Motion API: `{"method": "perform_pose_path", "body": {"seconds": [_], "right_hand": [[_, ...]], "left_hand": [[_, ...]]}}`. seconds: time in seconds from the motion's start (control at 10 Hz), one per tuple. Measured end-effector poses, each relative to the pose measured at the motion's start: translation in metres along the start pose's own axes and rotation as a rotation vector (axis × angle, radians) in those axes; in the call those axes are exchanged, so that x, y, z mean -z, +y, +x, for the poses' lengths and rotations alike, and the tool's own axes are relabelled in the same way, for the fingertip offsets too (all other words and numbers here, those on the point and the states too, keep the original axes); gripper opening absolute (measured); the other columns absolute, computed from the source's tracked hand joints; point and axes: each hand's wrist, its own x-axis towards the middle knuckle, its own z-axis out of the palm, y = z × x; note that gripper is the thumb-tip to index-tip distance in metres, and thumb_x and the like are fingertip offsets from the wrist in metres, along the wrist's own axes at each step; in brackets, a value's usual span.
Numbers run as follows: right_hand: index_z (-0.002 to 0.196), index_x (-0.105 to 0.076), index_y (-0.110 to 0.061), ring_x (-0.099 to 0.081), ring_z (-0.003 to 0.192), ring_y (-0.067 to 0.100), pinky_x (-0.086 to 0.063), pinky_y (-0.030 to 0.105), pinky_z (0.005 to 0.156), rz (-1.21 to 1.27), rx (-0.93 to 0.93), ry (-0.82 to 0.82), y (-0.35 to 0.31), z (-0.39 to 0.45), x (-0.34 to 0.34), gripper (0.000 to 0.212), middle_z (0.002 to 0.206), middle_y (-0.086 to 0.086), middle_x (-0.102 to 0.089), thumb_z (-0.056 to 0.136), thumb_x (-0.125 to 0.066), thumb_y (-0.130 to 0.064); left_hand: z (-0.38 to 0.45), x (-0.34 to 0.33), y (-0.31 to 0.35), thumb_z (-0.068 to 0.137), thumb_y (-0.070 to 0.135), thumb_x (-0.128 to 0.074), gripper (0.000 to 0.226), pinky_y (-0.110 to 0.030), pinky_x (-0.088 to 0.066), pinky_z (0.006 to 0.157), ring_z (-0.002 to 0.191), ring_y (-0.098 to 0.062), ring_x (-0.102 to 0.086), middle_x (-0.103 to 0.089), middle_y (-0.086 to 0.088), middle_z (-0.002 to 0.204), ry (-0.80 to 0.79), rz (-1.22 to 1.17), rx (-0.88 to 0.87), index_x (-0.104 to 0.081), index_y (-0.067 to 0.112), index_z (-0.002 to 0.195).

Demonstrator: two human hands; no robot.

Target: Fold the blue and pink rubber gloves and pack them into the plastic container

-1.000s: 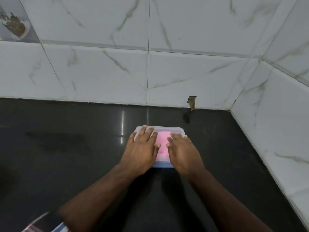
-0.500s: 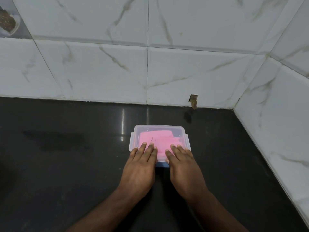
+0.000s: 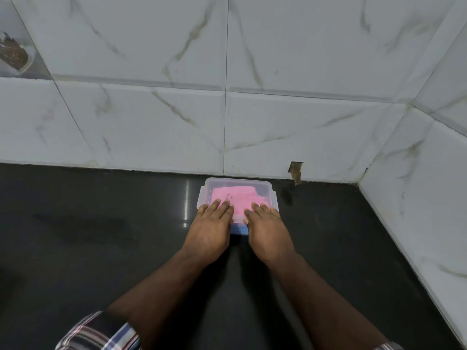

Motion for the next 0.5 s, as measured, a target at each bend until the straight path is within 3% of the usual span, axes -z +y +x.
{"method": "perform_pose_path", "body": {"seconds": [0.3,0.4,0.5], "right_hand": [[0.144,-0.045,-0.017,-0.03,0.146,0.027,-0.016,0.038,0.119,0.0,-0.027,-0.107,0.003,0.036,0.011,0.042,0.157,0.009,-0.035,0.104,-0.033,-0.024],[0.143,-0.045,-0.015,-0.034,0.142,0.029,-0.022,0.04,0.116,0.001,-0.037,-0.174,0.002,0.039,0.018,0.042,0.155,0.011,-0.039,0.103,-0.034,-0.023],[0.137,-0.049,-0.01,-0.048,0.128,0.031,-0.037,0.04,0.106,-0.012,-0.029,-0.164,-0.002,0.045,0.031,0.039,0.139,0.013,-0.052,0.102,-0.036,-0.022]], "left_hand": [[0.039,0.005,-0.016,0.101,0.023,-0.031,0.054,-0.043,-0.017,0.12,0.15,-0.028,-0.027,-0.032,-0.006,0.162,-0.109,-0.025,-0.024,-0.035,0.012,0.153],[0.046,0.014,-0.019,0.103,0.024,-0.03,0.055,-0.043,-0.014,0.122,0.152,-0.027,-0.019,-0.023,-0.006,0.165,-0.181,-0.015,-0.047,-0.026,0.011,0.156],[0.045,0.025,-0.016,0.103,0.029,-0.025,0.059,-0.045,-0.01,0.123,0.154,-0.025,-0.009,-0.013,-0.005,0.168,-0.203,-0.005,-0.009,-0.015,0.012,0.159]]}}
